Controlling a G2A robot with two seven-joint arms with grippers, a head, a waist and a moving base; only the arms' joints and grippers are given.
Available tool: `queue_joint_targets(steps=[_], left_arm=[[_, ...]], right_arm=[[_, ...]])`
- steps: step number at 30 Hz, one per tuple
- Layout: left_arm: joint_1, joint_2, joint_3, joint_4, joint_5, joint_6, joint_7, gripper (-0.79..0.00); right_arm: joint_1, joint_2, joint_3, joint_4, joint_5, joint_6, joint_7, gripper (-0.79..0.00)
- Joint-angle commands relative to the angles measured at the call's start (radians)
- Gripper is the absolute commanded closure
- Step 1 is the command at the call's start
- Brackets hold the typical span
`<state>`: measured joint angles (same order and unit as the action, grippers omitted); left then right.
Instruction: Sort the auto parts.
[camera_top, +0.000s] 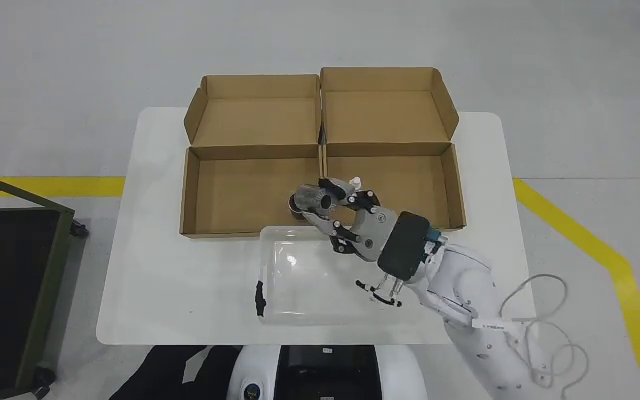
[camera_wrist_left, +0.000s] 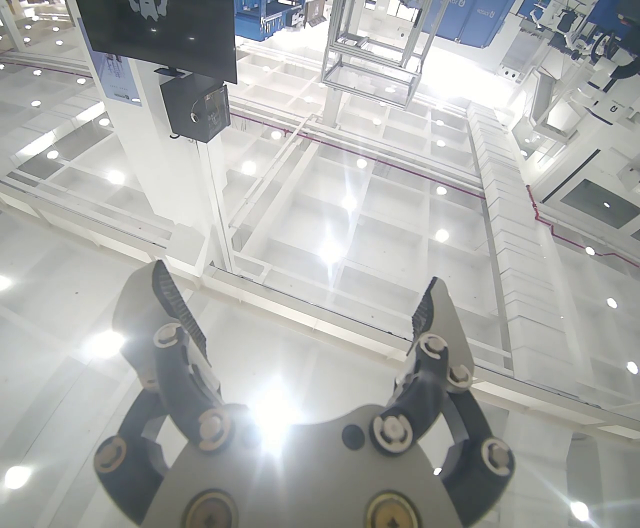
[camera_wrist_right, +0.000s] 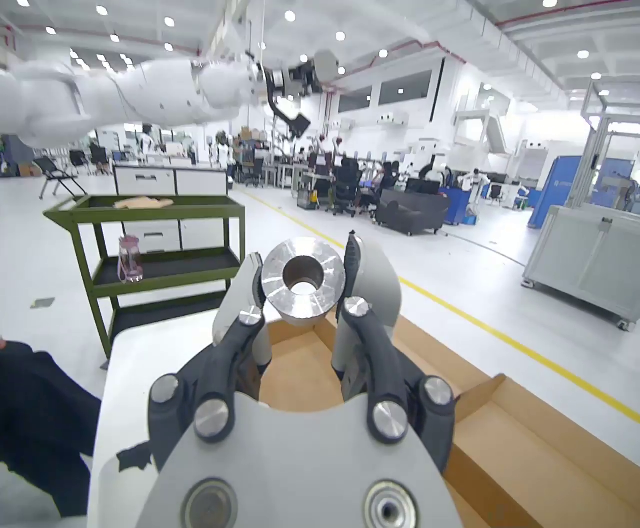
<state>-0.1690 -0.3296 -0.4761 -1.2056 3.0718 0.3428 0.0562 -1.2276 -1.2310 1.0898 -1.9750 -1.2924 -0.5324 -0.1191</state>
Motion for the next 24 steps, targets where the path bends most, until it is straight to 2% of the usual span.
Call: queue_joint_targets(steps=[1,10,24], left_arm=[[0.000,0.000,0.000,0.000,0.000,0.000,0.000,-0.785],[0.000,0.000,0.000,0.000,0.000,0.000,0.000,-0.785],[0.000,0.000,0.000,0.000,0.000,0.000,0.000,-0.785]], right_arm=[[0.025,-0.003,-0.024,0.023,-0.022,0.002,0.052,0.000],[0.161,-0.035,-0.156,0.188,-0.063,0.034,0.175,0.000],[0.418,-0.108,-0.320,0.450,0.036,0.018,0.404,0.000]])
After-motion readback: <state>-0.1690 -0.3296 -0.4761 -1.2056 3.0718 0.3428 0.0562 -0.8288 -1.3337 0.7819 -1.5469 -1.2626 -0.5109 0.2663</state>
